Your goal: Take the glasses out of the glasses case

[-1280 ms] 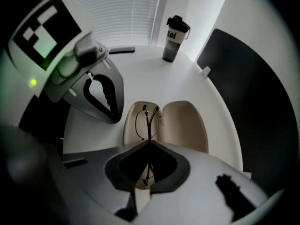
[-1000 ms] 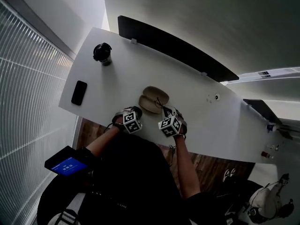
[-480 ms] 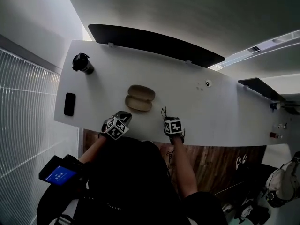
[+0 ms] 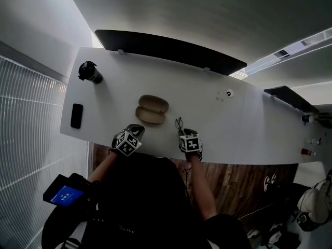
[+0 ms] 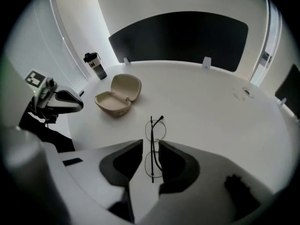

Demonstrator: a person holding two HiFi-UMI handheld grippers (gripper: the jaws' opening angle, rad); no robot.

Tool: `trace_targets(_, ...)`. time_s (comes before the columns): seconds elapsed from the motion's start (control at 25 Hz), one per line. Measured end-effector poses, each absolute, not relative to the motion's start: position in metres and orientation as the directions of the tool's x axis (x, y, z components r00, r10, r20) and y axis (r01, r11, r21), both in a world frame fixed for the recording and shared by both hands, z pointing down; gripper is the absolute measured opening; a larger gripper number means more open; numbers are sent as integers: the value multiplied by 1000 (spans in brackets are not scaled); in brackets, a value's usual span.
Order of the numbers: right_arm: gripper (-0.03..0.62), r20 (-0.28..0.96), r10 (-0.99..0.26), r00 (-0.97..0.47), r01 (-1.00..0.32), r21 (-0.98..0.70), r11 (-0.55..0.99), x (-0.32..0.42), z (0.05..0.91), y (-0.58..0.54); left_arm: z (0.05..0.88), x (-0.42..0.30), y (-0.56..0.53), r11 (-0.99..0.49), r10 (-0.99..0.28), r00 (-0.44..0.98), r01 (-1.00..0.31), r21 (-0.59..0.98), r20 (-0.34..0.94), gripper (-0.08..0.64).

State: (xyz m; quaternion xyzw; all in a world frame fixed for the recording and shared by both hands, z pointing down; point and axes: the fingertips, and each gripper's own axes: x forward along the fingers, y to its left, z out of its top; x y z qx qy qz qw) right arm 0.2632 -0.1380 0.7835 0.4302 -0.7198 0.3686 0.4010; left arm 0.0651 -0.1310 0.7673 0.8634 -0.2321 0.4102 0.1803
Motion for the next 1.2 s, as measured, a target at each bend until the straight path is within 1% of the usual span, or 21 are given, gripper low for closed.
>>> trace_targets(0.08, 97, 836, -393, -383, -905, -255, 340, 257, 771, -139, 765, 62, -133, -820, -266, 560, -559, 122, 785, 8)
trace_targets(0.16, 95, 706, -502, -499, -864, -362, 349, 242, 747, -138, 755, 59, -136, -812, -292, 604, -566, 141, 742, 8)
trace_targets(0.2, 82, 614, -558, -558, -830, -414, 375, 235, 729, -136, 744, 61, -137, -807, -312, 642, -568, 162, 701, 8)
trace_targets(0.24, 39, 519, -602, -607, -793, -447, 413, 228, 711, -133, 728, 65, -139, -801, -335, 685, -569, 188, 648, 8)
trace_targets(0.28, 13, 442, -627, -641, -762, -460, 455, 222, 694, -129, 712, 70, -141, -793, -358, 724, -569, 217, 590, 8)
trace_targets(0.36, 8, 364, -635, -681, -726, -452, 519, 210, 669, -121, 686, 75, -144, -777, -398, 771, -572, 265, 496, 8)
trace_targets(0.44, 8, 324, -629, -706, -700, -454, 552, 199, 650, -116, 670, 77, -144, -758, -432, 783, -584, 291, 447, 8)
trace_targets(0.52, 6, 280, -622, -731, -670, -465, 579, 198, 644, -105, 663, 85, -135, -739, -469, 774, -608, 292, 426, 8)
trace_targets(0.64, 6, 233, -598, -767, -630, -452, 632, 203, 649, -90, 670, 97, -114, -714, -501, 742, -645, 271, 446, 8)
trace_targets(0.76, 6, 203, -568, -798, -590, -460, 664, 199, 647, -87, 676, 97, -92, -665, -527, 703, -691, 282, 478, 8)
trace_targets(0.84, 6, 203, -545, -814, -572, -448, 688, 197, 643, -84, 679, 95, -74, -642, -536, 690, -707, 296, 485, 8)
trace_targets(0.96, 6, 213, -526, -823, -564, -421, 711, 197, 646, -69, 682, 91, -42, -650, -521, 690, -702, 289, 504, 8)
trace_targets(1.2, 6, 211, -566, -797, -596, -426, 680, 190, 636, -30, 679, 76, 1, -646, -535, 704, -697, 311, 467, 8)
